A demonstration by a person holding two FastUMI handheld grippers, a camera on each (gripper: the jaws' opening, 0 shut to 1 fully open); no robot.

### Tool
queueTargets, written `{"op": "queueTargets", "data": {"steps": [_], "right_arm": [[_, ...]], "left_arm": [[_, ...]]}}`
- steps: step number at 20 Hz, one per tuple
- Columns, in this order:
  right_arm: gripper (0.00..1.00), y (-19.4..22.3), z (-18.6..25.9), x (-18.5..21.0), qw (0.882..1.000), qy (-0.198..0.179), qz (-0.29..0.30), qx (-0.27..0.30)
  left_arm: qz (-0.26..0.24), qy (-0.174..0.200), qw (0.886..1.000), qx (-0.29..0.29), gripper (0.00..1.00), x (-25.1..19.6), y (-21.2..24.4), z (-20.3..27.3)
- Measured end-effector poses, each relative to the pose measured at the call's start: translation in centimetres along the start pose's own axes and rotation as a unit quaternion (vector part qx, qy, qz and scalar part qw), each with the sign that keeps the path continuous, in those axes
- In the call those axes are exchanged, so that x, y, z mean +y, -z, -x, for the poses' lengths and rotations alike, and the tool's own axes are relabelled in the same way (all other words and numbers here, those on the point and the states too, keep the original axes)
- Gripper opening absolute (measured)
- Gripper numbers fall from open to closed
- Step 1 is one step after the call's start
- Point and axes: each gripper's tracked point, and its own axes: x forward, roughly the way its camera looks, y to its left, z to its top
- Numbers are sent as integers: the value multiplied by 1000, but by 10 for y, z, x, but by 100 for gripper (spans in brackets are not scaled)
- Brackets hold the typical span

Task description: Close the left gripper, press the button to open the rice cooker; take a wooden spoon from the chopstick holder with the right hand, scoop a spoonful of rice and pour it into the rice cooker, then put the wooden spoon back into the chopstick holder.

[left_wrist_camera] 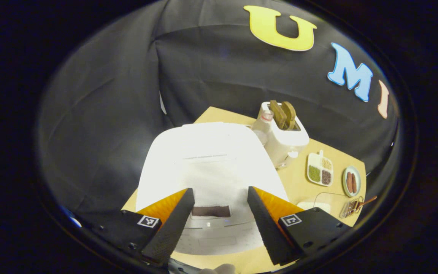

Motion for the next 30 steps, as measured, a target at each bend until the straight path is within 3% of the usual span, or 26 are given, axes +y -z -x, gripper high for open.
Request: {"op": "queueTargets", "data": {"steps": [7, 22, 26, 30], "right_arm": [[96, 10, -10, 0, 1000, -5, -19, 22], [96, 9, -18, 3, 999, -13, -32, 29], [96, -9, -15, 0, 1000, -4, -11, 9], [96, -41, -9, 0, 999, 6, 10, -30]], "left_arm": [[-13, -15, 1000, 10, 100, 1, 9, -8], [-58, -3, 998, -10, 100, -5, 2, -11], [-117, 8, 989, -86, 100, -19, -24, 14], [-111, 54, 972, -198, 100, -53, -46, 104]]}}
